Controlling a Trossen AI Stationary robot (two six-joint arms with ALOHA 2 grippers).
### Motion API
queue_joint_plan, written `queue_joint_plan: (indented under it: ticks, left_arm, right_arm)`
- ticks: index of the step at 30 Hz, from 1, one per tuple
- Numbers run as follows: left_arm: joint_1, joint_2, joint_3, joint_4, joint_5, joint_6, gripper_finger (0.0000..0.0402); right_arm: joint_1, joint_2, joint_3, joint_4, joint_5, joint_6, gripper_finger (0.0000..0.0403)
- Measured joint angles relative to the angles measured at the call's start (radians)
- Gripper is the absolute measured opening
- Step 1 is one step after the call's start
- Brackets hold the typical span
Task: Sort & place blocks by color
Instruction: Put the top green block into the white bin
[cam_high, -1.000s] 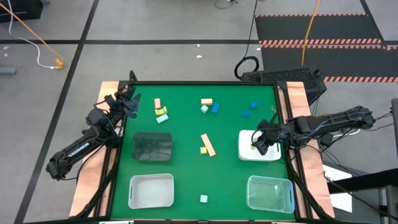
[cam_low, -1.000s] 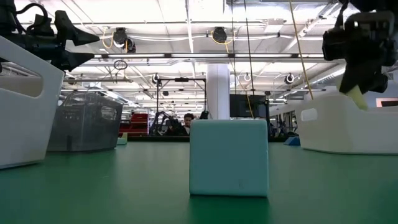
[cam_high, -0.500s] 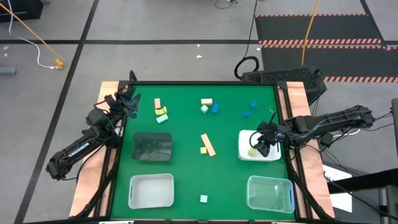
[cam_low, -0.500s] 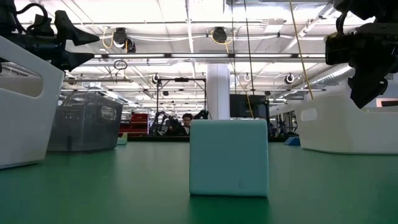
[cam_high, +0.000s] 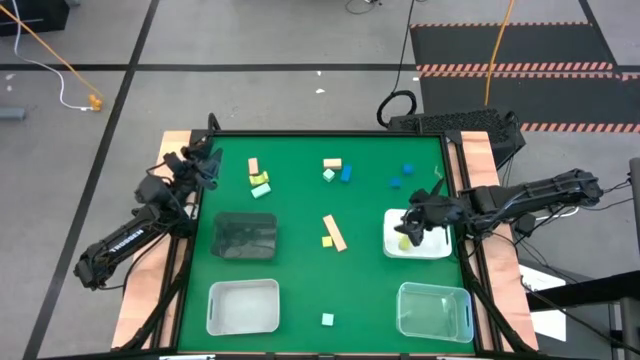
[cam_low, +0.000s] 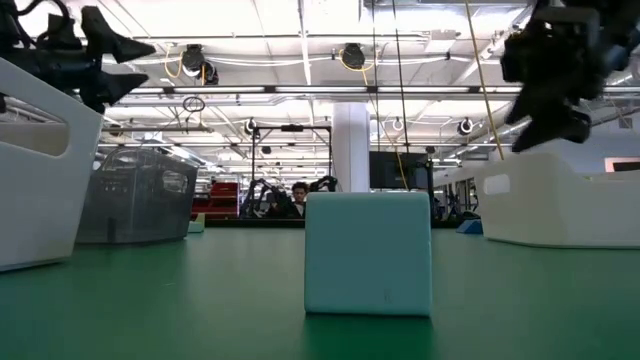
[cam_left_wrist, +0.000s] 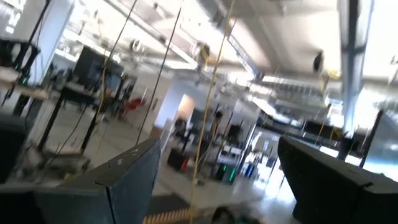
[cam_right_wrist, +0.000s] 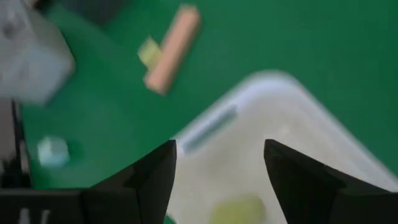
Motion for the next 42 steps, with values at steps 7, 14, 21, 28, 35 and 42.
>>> queue_joint_plan:
  ticks: [7, 14, 21, 28, 35, 42]
  left_arm:
    - [0.000, 0.000, 0.000, 0.215, 0.000, -0.036, 0.0324]
    - [0.000, 0.000, 0.000, 0.373, 0.000, -0.098, 0.0324]
    - [0.000, 0.003, 0.028, 0.324, -0.043, -0.197, 0.0324]
    - [0.000, 0.186, 0.224, -0.042, -0.039, -0.126, 0.0324]
    - [0.000, 0.529, 0.467, -0.439, -0.016, 0.022, 0.0324]
    - [0.000, 0.827, 0.591, -0.677, -0.015, 0.132, 0.0324]
  right_arm:
    - [-0.010, 0.000, 0.000, 0.235, 0.247, -0.127, 0.0231]
    - [-0.081, 0.000, 0.000, 0.417, 0.460, -0.221, 0.0231]
    - [-0.212, 0.000, 0.000, 0.616, 0.539, -0.381, 0.0231]
    - [-0.319, 0.005, 0.000, 0.691, 0.539, -0.391, 0.0231]
    - [-0.376, 0.014, 0.000, 0.693, 0.539, -0.385, 0.0231]
    - [-0.388, 0.053, 0.000, 0.692, 0.537, -0.393, 0.0231]
